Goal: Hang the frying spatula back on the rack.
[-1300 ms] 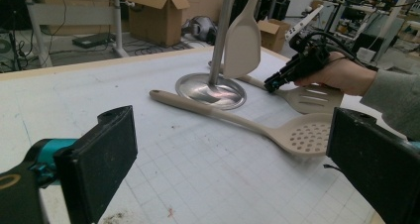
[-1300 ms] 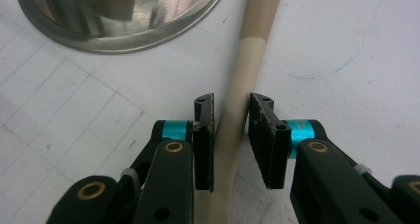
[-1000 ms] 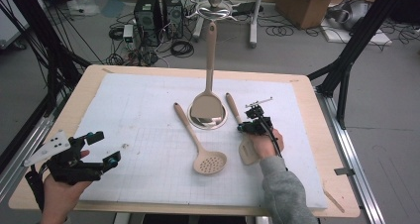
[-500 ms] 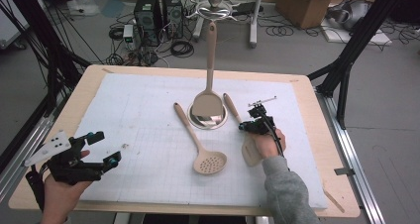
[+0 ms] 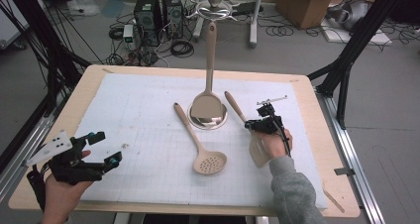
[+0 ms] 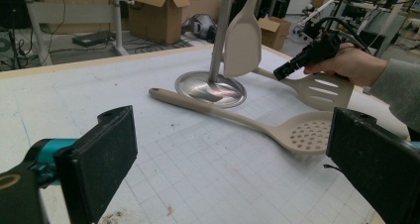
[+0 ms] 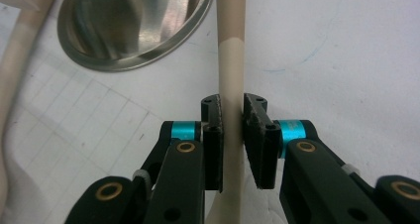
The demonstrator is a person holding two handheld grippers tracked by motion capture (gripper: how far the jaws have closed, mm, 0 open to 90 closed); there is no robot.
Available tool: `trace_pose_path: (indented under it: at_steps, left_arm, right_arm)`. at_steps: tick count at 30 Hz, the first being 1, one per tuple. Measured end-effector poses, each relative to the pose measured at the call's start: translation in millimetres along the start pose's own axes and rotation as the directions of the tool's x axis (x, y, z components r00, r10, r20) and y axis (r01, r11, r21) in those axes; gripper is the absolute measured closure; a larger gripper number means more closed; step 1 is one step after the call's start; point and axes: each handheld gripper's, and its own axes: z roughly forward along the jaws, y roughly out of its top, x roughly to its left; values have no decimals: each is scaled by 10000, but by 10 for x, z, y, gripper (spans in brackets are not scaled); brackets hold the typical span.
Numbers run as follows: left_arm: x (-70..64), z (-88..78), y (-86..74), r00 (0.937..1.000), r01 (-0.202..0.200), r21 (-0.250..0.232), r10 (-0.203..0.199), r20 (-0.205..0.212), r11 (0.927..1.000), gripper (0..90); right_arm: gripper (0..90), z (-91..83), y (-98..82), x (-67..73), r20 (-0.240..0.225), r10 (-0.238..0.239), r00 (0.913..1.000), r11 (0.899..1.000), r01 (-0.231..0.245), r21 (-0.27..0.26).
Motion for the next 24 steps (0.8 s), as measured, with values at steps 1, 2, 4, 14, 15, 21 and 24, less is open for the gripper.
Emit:
trace_pose_path:
  at_steps: [1,2,4,14,15,21,24]
  left_arm:
    - [-1,2,-1,10000,16,-7,-16,-2,10000,60]
    - [0,3,-1,10000,1,-1,-1,1,10000,61]
    - [0,3,-1,10000,3,-8,-3,7,10000,60]
    - [2,2,-3,10000,23,-10,-23,9,10000,60]
    - [4,1,-3,10000,5,7,-5,3,10000,60]
    - [5,3,-5,10000,28,23,-28,20,10000,60]
    - [5,0,-3,10000,6,2,-6,8,10000,61]
  right_arm:
    - [795,-8,-3,-10,-42,12,10000,10000,-12,-33]
    - [795,-16,-5,-15,-94,78,9999,10000,-78,-38]
    - [796,-23,-8,-31,-211,101,9997,9999,-102,-60]
    - [797,-12,-8,-71,-551,97,9984,9999,-90,121]
    - [796,-9,-5,-70,-591,122,9982,9997,-108,241]
    - [797,14,29,-28,-677,-286,9973,9962,341,802]
    - [797,21,52,-4,-664,-558,9962,9934,621,967]
